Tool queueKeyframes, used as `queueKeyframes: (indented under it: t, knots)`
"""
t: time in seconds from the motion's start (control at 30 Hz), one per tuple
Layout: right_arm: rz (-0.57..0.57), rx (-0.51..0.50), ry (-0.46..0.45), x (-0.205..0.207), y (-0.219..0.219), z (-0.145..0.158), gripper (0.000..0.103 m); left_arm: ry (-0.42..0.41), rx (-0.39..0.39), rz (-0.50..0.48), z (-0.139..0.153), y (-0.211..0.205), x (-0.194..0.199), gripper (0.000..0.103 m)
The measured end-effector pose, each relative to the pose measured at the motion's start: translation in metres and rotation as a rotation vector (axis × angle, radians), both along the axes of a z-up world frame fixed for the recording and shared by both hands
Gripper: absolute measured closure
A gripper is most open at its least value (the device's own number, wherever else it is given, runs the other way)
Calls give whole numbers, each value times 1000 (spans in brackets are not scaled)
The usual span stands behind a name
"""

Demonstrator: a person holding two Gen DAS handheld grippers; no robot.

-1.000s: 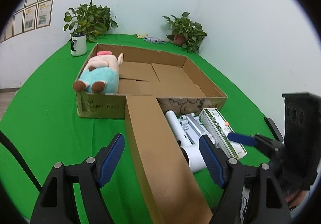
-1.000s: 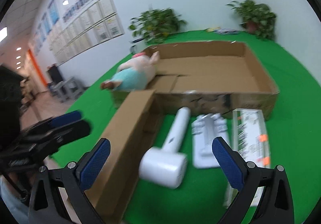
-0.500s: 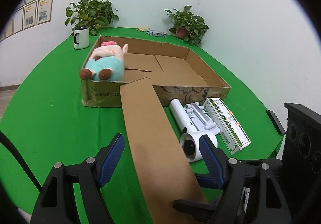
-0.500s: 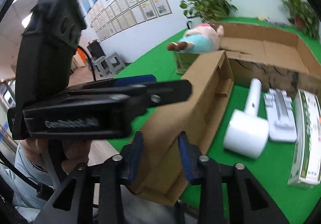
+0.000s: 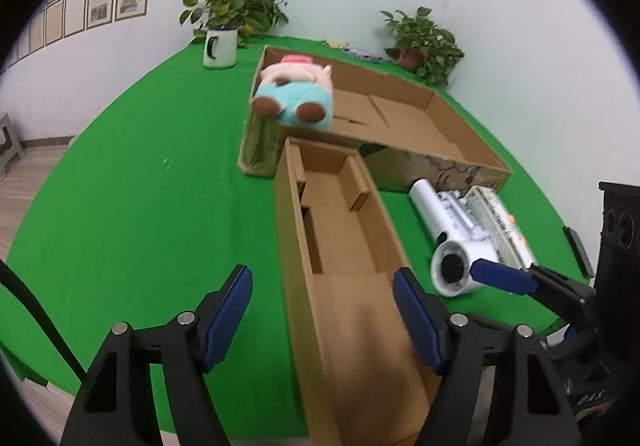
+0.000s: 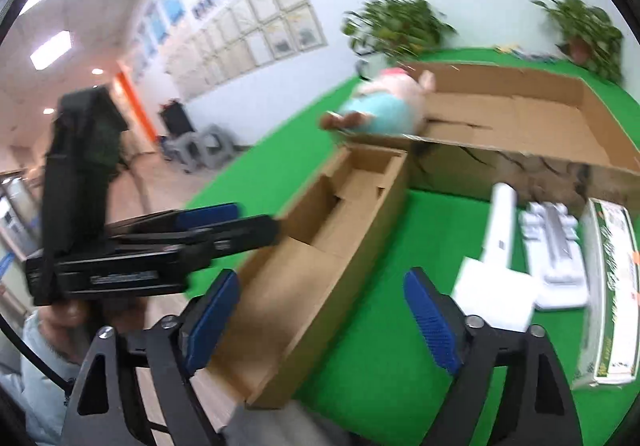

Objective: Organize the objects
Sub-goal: 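Grasp the long cardboard insert tray with the left gripper, then lift the cardboard insert tray and carry it over the large box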

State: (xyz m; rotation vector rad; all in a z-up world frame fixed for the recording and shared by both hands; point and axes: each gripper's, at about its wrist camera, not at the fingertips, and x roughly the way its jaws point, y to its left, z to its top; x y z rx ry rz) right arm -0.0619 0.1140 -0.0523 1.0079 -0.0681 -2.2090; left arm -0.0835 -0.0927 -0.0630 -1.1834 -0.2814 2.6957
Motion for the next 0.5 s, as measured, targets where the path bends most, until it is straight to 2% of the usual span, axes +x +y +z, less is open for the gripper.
queueKeyframes:
  t: [0.03,0.1,0.17,0.2,0.27,0.33,0.37,0.43,0.5]
  knots:
    - [-8,8,-16,-3,-1,-4,30,-16,4,7,-5,-2,0,35]
    - [-20,25,-33,-4,-3,-9,33,-33,4,5,-10,-6,2,46]
    - [-35,65,-46,-10,-9,-14,43,-51,-6,4,-15,-8,4,56]
    - [-38,78,-51,-13,-12,-17,53,-59,-2,0,-17,-9,5,66]
    - [-35,99,-57,-10,-23,-21,64,-72,35,-38,-21,-6,7,81]
    - [-22,117,-57,-9,-29,-24,82,-64,24,-73,-21,6,16,81]
    - [-32,145,-45,-5,-30,-24,86,-65,5,-82,-22,13,18,80]
    - [-56,183,-18,1,-28,-23,87,-74,4,-99,-25,26,24,80]
    - [-70,184,-37,-1,-18,-24,87,-85,23,-125,-27,35,28,80]
